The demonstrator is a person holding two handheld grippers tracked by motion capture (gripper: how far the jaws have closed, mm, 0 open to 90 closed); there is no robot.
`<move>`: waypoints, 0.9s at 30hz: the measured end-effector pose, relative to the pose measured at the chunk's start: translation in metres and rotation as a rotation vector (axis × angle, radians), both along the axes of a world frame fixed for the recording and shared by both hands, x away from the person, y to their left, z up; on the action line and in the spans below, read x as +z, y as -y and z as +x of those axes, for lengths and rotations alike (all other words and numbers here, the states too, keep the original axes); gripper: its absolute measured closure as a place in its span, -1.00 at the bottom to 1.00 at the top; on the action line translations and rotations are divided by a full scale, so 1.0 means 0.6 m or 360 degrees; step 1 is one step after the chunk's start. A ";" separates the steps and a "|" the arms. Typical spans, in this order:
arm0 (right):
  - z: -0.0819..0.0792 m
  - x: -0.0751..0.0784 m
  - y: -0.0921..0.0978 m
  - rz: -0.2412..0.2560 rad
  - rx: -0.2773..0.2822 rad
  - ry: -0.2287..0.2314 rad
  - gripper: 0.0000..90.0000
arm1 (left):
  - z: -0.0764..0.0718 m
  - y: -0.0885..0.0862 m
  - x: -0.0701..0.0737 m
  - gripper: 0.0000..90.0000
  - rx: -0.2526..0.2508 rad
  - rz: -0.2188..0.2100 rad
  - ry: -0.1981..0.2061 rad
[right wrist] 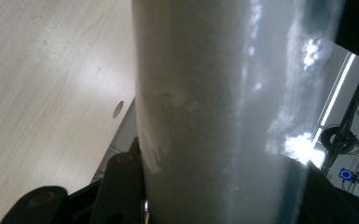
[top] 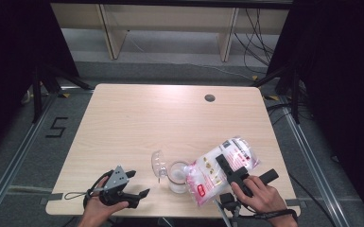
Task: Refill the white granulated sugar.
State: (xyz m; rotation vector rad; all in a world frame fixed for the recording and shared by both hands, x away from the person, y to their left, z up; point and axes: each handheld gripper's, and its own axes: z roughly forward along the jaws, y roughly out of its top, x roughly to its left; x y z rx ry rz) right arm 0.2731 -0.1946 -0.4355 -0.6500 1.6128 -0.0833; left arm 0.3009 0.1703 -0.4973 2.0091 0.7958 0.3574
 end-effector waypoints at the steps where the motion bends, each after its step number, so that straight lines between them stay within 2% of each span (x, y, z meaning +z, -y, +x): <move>1: 0.000 0.001 0.000 -0.0002 0.0000 0.0003 0.34 | 0.000 0.000 0.000 -0.61 -0.0001 0.0001 0.0001; 3: -0.001 0.001 -0.001 -0.0004 0.0005 0.0010 0.34 | 0.001 -0.001 0.000 -0.61 -0.0005 0.0021 0.0003; 5: -0.001 0.001 -0.001 -0.0008 0.0007 0.0013 0.34 | -0.001 0.002 -0.001 -0.61 0.0005 -0.0026 0.0001; 6: -0.001 0.002 -0.001 -0.0018 0.0005 0.0015 0.34 | 0.000 0.002 -0.001 -0.61 0.0004 -0.0026 -0.0001; 7: -0.001 -0.001 0.000 0.0018 0.0040 0.0058 0.34 | 0.000 0.002 -0.001 -0.61 0.0004 -0.0029 -0.0003; 8: -0.002 -0.003 0.001 0.0041 0.0029 0.0055 0.34 | 0.000 0.002 -0.002 -0.61 0.0004 -0.0030 -0.0001; 13: -0.002 -0.004 0.001 0.0051 0.0032 0.0056 0.34 | -0.001 0.002 -0.001 -0.61 0.0011 -0.0017 -0.0001; 15: -0.003 0.002 -0.002 -0.0012 -0.0006 0.0014 0.34 | -0.001 0.002 -0.001 -0.61 0.0007 -0.0016 0.0004; 16: -0.003 -0.002 0.001 0.0035 0.0031 0.0057 0.35 | 0.000 0.002 -0.001 -0.61 0.0004 -0.0029 -0.0001; 17: -0.003 -0.002 0.001 0.0037 0.0036 0.0065 0.34 | -0.001 0.002 -0.001 -0.61 0.0006 -0.0024 -0.0003; 18: -0.003 -0.002 0.001 0.0034 0.0036 0.0065 0.34 | 0.000 0.000 0.000 -0.61 -0.0004 -0.0006 -0.0001; 22: -0.003 0.000 0.001 0.0020 0.0039 0.0068 0.34 | -0.001 0.002 -0.001 -0.61 0.0006 -0.0024 -0.0001; 26: -0.003 0.000 0.001 0.0018 0.0041 0.0068 0.34 | 0.000 0.001 0.000 -0.61 -0.0001 -0.0010 0.0001; 27: -0.003 0.001 0.000 0.0001 0.0046 0.0072 0.35 | -0.001 0.002 -0.001 -0.61 0.0006 -0.0026 -0.0001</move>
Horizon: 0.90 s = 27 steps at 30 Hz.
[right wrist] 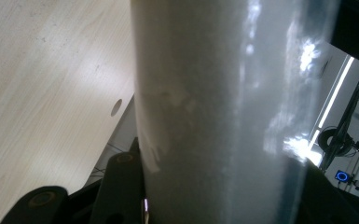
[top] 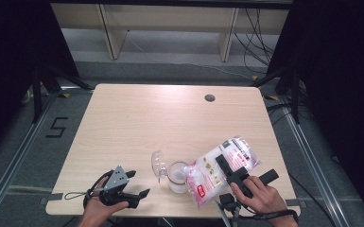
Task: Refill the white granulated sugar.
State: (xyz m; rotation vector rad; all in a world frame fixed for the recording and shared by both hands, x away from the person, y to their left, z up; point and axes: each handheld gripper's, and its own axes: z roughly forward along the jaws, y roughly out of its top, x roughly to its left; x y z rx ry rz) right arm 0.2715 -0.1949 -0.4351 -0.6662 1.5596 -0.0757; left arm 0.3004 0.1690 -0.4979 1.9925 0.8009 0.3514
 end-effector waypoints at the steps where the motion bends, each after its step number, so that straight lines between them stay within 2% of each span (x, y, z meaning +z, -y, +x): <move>1: 0.000 0.001 0.000 -0.0004 -0.0005 -0.0004 0.35 | 0.000 0.000 0.000 -0.61 -0.0001 0.0003 0.0001; 11: -0.001 0.000 0.000 0.0014 -0.0011 -0.0010 0.34 | 0.000 0.000 0.000 -0.61 -0.0001 0.0002 0.0000; 13: -0.001 0.000 0.000 0.0021 -0.0009 -0.0015 0.35 | 0.000 -0.002 0.001 -0.61 -0.0009 0.0018 0.0002; 15: -0.001 0.000 0.000 0.0017 -0.0007 -0.0014 0.35 | 0.000 0.000 0.000 -0.61 0.0000 0.0001 0.0000; 18: -0.001 0.000 0.000 0.0011 -0.0004 -0.0012 0.35 | 0.000 -0.001 0.001 -0.61 -0.0009 0.0018 0.0002; 19: -0.002 -0.001 0.000 0.0031 -0.0015 -0.0017 0.35 | 0.000 -0.001 0.001 -0.61 -0.0009 0.0017 0.0003; 20: -0.002 -0.001 0.000 0.0022 -0.0010 -0.0015 0.35 | 0.000 -0.001 0.001 -0.60 -0.0008 0.0017 0.0003; 21: 0.000 0.004 -0.001 -0.0051 0.0021 0.0012 0.35 | 0.000 -0.001 0.001 -0.60 -0.0009 0.0018 0.0002; 22: -0.001 0.000 0.000 0.0001 -0.0005 -0.0006 0.35 | 0.000 -0.001 0.001 -0.60 -0.0009 0.0016 0.0002; 25: -0.002 0.002 -0.002 -0.0049 -0.0024 -0.0008 0.35 | 0.000 -0.001 0.001 -0.60 -0.0009 0.0018 0.0003; 27: -0.001 0.001 0.000 -0.0028 -0.0005 -0.0003 0.35 | 0.000 0.000 0.000 -0.60 -0.0003 0.0006 0.0001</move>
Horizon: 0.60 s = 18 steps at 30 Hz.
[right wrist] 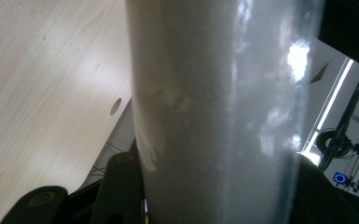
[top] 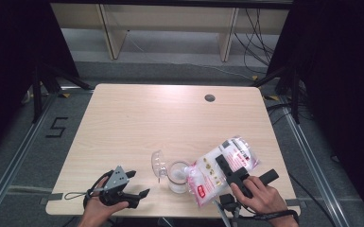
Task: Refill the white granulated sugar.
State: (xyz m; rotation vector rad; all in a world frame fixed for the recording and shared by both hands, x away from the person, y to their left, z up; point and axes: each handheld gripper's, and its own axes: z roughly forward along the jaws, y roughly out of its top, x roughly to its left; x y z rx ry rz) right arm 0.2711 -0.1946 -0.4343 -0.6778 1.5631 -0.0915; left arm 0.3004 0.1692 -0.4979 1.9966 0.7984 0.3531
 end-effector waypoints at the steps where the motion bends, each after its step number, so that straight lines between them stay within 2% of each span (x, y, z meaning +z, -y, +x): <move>1: -0.001 0.000 -0.001 -0.0020 -0.0019 -0.0002 0.35 | 0.000 0.000 0.000 -0.60 -0.0002 0.0004 0.0000; 4: -0.002 -0.002 0.000 0.0004 -0.0032 -0.0007 0.35 | 0.000 -0.001 0.001 -0.60 -0.0006 0.0013 0.0001; 8: -0.001 0.000 -0.002 -0.0043 -0.0010 0.0005 0.35 | 0.000 -0.001 0.001 -0.60 -0.0007 0.0010 0.0002; 10: -0.001 0.000 -0.002 -0.0032 -0.0010 -0.0001 0.35 | 0.000 0.001 -0.001 -0.60 0.0000 -0.0013 0.0001; 12: -0.001 -0.001 -0.002 -0.0014 -0.0019 -0.0007 0.35 | 0.000 0.000 0.000 -0.60 0.0005 0.0008 0.0002; 13: -0.001 -0.001 -0.001 -0.0011 -0.0021 -0.0010 0.35 | 0.000 0.001 -0.001 -0.60 0.0003 -0.0012 0.0007; 14: 0.000 -0.003 0.000 0.0008 0.0003 0.0004 0.35 | 0.000 -0.001 0.001 -0.60 -0.0009 0.0015 0.0001; 16: 0.000 0.000 0.000 -0.0015 -0.0012 -0.0013 0.35 | 0.000 0.000 0.000 -0.60 -0.0003 0.0003 0.0000; 17: 0.001 -0.001 0.001 0.0010 0.0009 -0.0006 0.35 | 0.000 0.000 0.000 -0.60 0.0004 -0.0003 0.0002; 18: 0.000 -0.001 0.000 -0.0008 -0.0014 -0.0016 0.36 | 0.000 0.001 0.000 -0.60 0.0004 -0.0003 0.0002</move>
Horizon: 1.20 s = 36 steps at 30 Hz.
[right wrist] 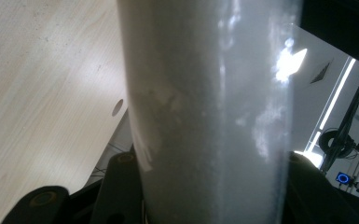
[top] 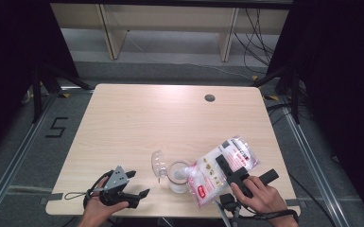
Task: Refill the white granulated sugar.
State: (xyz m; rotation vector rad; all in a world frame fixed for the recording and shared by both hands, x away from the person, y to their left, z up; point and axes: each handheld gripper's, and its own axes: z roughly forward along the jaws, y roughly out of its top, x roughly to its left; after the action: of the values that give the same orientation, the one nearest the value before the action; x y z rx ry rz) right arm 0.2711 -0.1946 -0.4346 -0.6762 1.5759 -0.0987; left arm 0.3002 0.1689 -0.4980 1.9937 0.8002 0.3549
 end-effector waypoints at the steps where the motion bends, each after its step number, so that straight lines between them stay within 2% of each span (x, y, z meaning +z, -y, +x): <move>1: 0.000 -0.002 0.000 0.0021 -0.0004 -0.0002 0.36 | 0.000 0.000 0.000 -0.60 -0.0002 0.0001 0.0002; 2: 0.000 -0.004 0.001 0.0045 0.0016 0.0002 0.36 | 0.001 -0.001 0.001 -0.60 -0.0014 0.0018 0.0001; 3: 0.000 -0.001 -0.001 0.0010 -0.0022 -0.0043 0.37 | 0.001 -0.001 0.001 -0.60 -0.0013 0.0013 0.0000; 8: 0.001 -0.003 0.000 0.0028 -0.0024 -0.0055 0.38 | 0.001 -0.002 0.001 -0.60 -0.0011 0.0014 -0.0001; 9: 0.003 0.000 0.000 -0.0018 -0.0002 -0.0043 0.39 | 0.001 -0.001 0.001 -0.60 -0.0012 0.0013 -0.0001; 11: 0.002 -0.003 0.002 0.0027 -0.0034 -0.0069 0.39 | 0.000 -0.001 0.000 -0.60 -0.0007 0.0005 0.0000; 16: 0.004 -0.004 0.003 0.0037 -0.0033 -0.0083 0.41 | 0.001 -0.002 0.001 -0.60 -0.0011 0.0015 0.0000; 20: 0.004 -0.004 0.003 0.0053 -0.0036 -0.0092 0.41 | 0.001 0.001 -0.001 -0.60 -0.0002 -0.0013 0.0005; 24: 0.004 -0.005 0.006 0.0089 -0.0043 -0.0127 0.42 | 0.000 -0.002 0.001 -0.60 -0.0012 0.0014 -0.0001; 29: 0.005 -0.006 0.006 0.0091 -0.0041 -0.0130 0.42 | 0.000 0.000 0.000 -0.60 -0.0011 -0.0001 -0.0001; 31: 0.004 -0.005 0.006 0.0089 -0.0042 -0.0127 0.42 | 0.001 -0.002 0.001 -0.60 -0.0015 0.0017 0.0003; 32: 0.005 -0.001 0.005 0.0047 -0.0020 -0.0115 0.42 | 0.000 -0.001 0.001 -0.60 -0.0011 0.0013 -0.0002; 34: 0.005 0.000 0.004 0.0030 0.0010 -0.0102 0.42 | 0.000 -0.001 0.000 -0.60 -0.0013 0.0006 0.0002; 35: 0.002 -0.003 0.005 0.0090 -0.0024 -0.0124 0.42 | 0.000 -0.001 0.001 -0.60 -0.0012 0.0013 -0.0001; 36: 0.004 0.001 0.003 0.0038 0.0012 -0.0103 0.42 | 0.001 -0.001 0.000 -0.60 -0.0014 0.0003 0.0005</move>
State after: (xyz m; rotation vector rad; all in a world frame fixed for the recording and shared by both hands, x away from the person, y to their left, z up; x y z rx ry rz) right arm 0.2733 -0.1967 -0.4339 -0.6727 1.6340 -0.0527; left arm 0.3005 0.1694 -0.4980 1.9974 0.7895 0.3537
